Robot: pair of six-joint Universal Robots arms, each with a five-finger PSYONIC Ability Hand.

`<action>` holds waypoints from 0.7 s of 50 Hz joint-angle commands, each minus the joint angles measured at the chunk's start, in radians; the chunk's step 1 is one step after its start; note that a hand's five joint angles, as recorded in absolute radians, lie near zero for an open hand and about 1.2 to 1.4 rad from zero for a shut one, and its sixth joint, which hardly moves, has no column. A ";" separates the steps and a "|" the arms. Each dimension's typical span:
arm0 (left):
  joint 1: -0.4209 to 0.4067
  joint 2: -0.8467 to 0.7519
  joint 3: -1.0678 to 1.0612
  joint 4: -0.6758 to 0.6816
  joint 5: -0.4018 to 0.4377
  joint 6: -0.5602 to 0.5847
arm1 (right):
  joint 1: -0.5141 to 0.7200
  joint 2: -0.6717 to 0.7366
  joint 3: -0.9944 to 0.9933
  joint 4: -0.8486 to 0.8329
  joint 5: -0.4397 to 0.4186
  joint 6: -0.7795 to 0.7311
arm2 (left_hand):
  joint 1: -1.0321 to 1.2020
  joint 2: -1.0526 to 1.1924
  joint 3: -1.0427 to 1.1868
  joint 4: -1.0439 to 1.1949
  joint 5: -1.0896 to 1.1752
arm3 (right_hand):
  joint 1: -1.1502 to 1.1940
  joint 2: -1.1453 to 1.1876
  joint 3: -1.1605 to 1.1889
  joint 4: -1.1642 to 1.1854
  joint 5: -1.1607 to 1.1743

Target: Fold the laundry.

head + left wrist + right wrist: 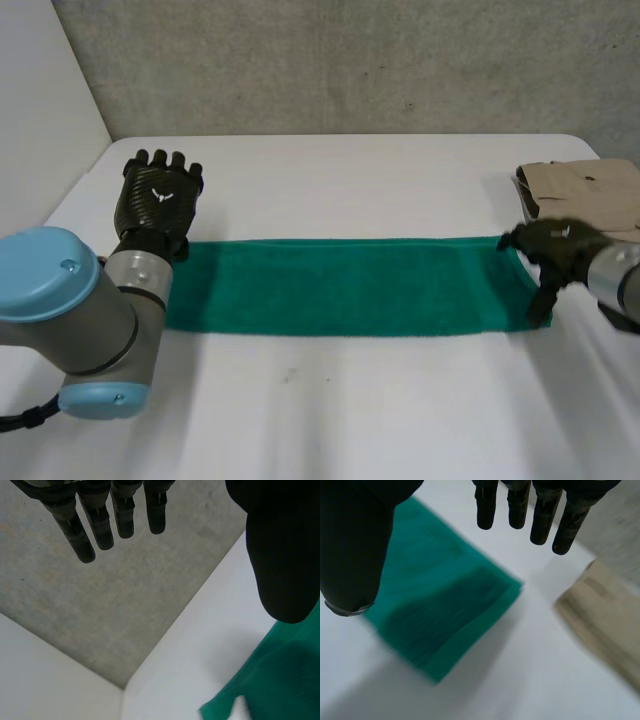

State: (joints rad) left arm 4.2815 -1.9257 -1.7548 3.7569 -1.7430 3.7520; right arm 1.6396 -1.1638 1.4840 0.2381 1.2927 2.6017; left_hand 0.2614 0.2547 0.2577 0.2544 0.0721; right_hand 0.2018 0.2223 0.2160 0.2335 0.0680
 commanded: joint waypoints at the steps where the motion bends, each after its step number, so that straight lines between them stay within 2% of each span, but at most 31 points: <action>1: 0.004 0.027 -0.012 -0.058 0.040 -0.119 | -0.057 -0.002 0.216 -0.230 -0.101 -0.008 | -0.021 -0.015 -0.018 -0.014 -0.007 | 0.259 0.238 0.244 0.227 0.218; 9: 0.008 0.020 -0.011 -0.062 0.040 -0.123 | -0.063 0.085 0.234 -0.391 -0.101 -0.015 | -0.021 -0.015 -0.018 -0.014 -0.007 | 0.529 0.508 0.514 0.497 0.488; 11: 0.009 0.019 -0.012 -0.062 0.040 -0.123 | -0.061 0.098 0.233 -0.396 -0.102 -0.015 | -0.021 -0.015 -0.018 -0.014 -0.007 | 0.684 0.663 0.670 0.652 0.643; 12: 0.009 0.019 -0.012 -0.062 0.040 -0.123 | -0.061 0.104 0.231 -0.402 -0.105 -0.017 | -0.024 -0.018 -0.021 -0.017 -0.010 | 0.888 0.868 0.874 0.856 0.847; 15: 0.009 0.017 -0.012 -0.062 0.040 -0.123 | -0.063 0.124 0.222 -0.404 -0.096 -0.023 | -0.024 -0.018 -0.021 -0.017 -0.010 | 1.192 1.171 1.177 1.160 1.151; 21: 0.011 0.017 -0.014 -0.063 0.040 -0.121 | -0.087 0.115 0.222 -0.398 -0.070 -0.025 | -0.027 -0.021 -0.024 -0.020 -0.013 | 1.194 1.174 1.180 1.163 1.154; 26: 0.011 0.023 -0.015 -0.063 0.039 -0.116 | -0.173 0.020 0.229 -0.381 -0.059 -0.063 | -0.027 -0.021 -0.024 -0.020 -0.013 | 1.194 1.174 1.180 1.163 1.154; 30: 0.011 0.031 -0.015 -0.066 0.036 -0.116 | -0.297 -0.048 0.234 -0.356 -0.055 -0.208 | -0.027 -0.021 -0.024 -0.020 -0.013 | 1.194 1.174 1.180 1.163 1.154; 35: 0.011 0.051 -0.017 -0.078 0.036 -0.119 | -0.360 -0.063 0.216 -0.335 0.000 -0.432 | -0.033 -0.026 -0.030 -0.026 -0.018 | 1.194 1.174 1.180 1.163 1.154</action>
State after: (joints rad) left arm 4.2922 -1.8939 -1.7701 3.6900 -1.7066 3.6353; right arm 1.3669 -1.1964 1.7153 -0.1216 1.2432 2.4081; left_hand 0.2614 0.2547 0.2577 0.2544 0.0722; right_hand 0.9751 1.1756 1.1765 1.1878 0.9845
